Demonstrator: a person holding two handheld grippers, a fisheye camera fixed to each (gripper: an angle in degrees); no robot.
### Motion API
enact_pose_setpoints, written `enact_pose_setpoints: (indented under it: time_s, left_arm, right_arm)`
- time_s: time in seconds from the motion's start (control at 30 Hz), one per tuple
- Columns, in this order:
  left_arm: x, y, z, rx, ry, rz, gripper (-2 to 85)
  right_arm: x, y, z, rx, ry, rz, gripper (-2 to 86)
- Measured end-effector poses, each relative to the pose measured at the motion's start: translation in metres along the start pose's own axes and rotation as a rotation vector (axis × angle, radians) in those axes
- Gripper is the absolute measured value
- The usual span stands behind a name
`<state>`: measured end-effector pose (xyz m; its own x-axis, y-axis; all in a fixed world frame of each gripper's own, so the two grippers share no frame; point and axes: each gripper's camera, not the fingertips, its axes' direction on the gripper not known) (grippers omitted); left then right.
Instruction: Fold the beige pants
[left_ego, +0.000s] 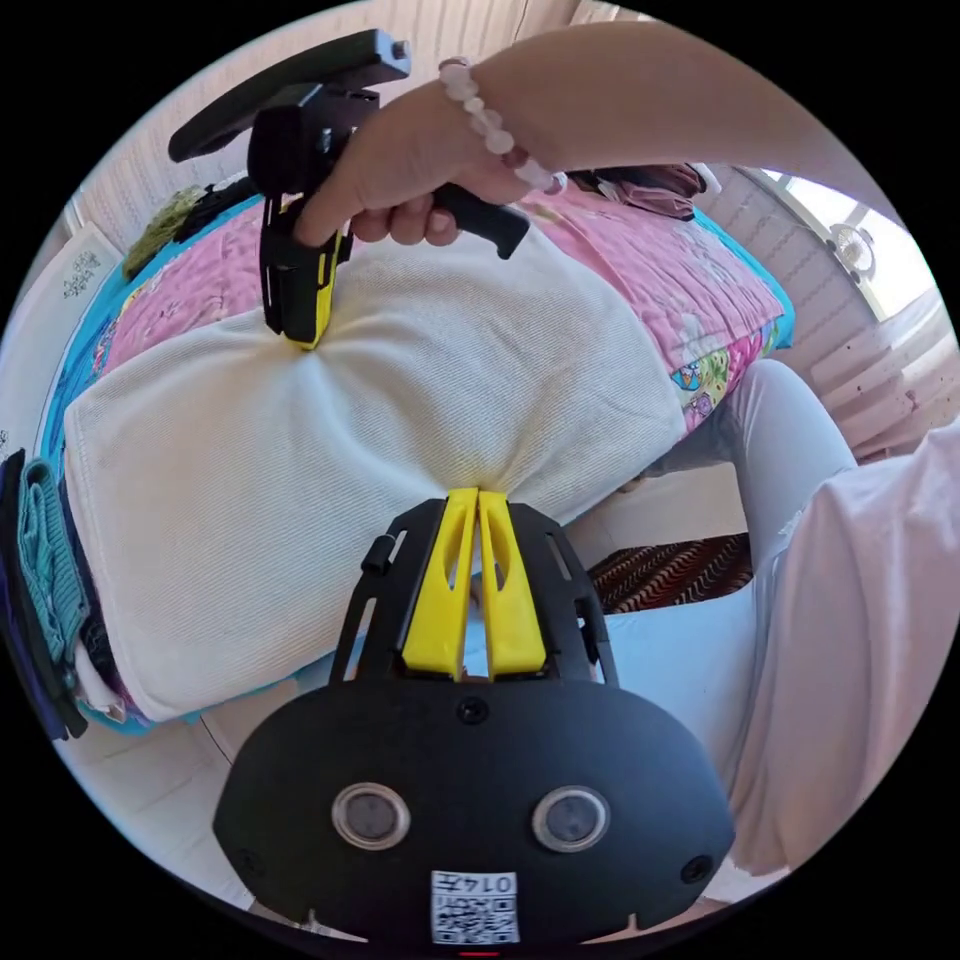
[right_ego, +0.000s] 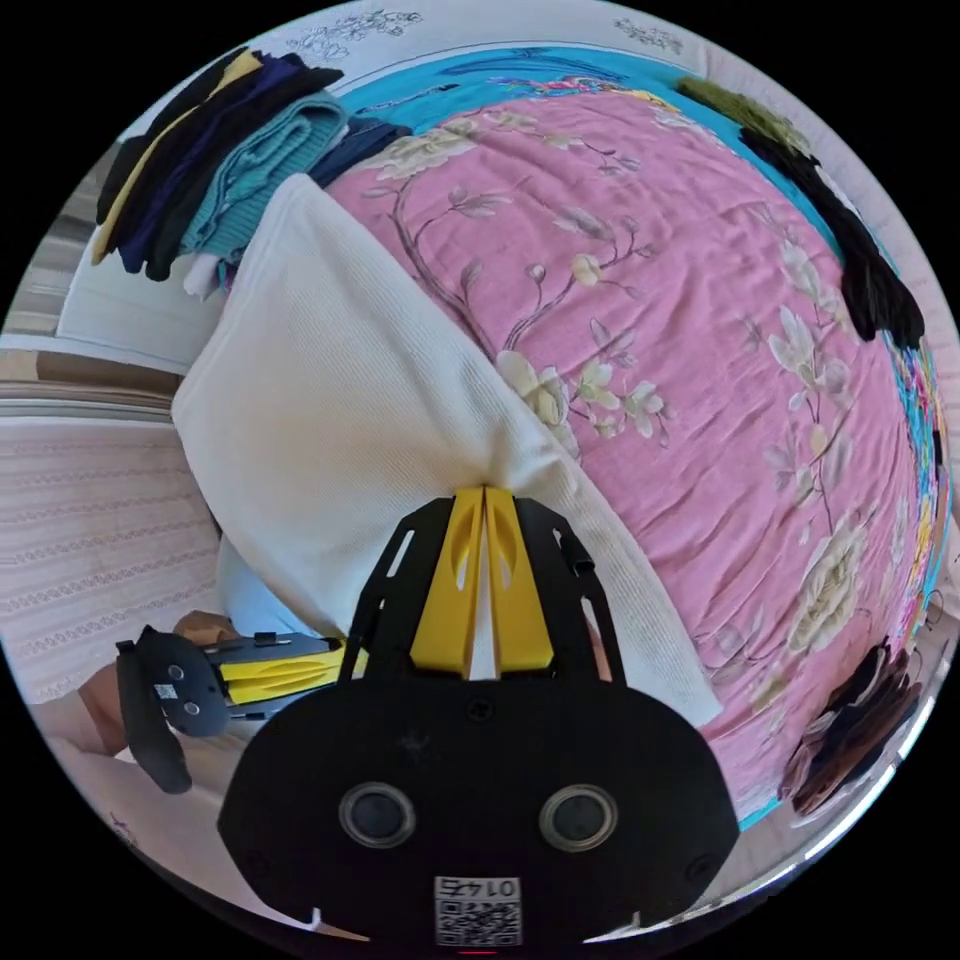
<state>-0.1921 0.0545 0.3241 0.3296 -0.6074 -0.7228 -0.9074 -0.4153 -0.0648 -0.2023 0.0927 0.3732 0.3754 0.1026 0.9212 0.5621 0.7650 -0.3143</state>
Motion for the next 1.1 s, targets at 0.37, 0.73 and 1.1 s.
enact_pose_setpoints:
  time_s: [0.37, 0.73, 1.1]
  left_arm:
    - [0.113, -0.013, -0.044, 0.276, -0.008, 0.206, 8.4]
    - [0.174, -0.049, 0.035, 0.107, -0.152, 0.413, 8.2]
    - [0.142, -0.056, 0.038, 0.075, -0.016, 0.336, -0.7]
  right_arm:
    - [0.151, 0.228, -0.124, 0.413, -0.144, 0.386, 3.9]
    - [0.207, 0.265, -0.111, 0.378, -0.394, 0.581, 11.1]
    - [0.219, 0.279, -0.189, 0.445, -0.45, 0.485, 4.2]
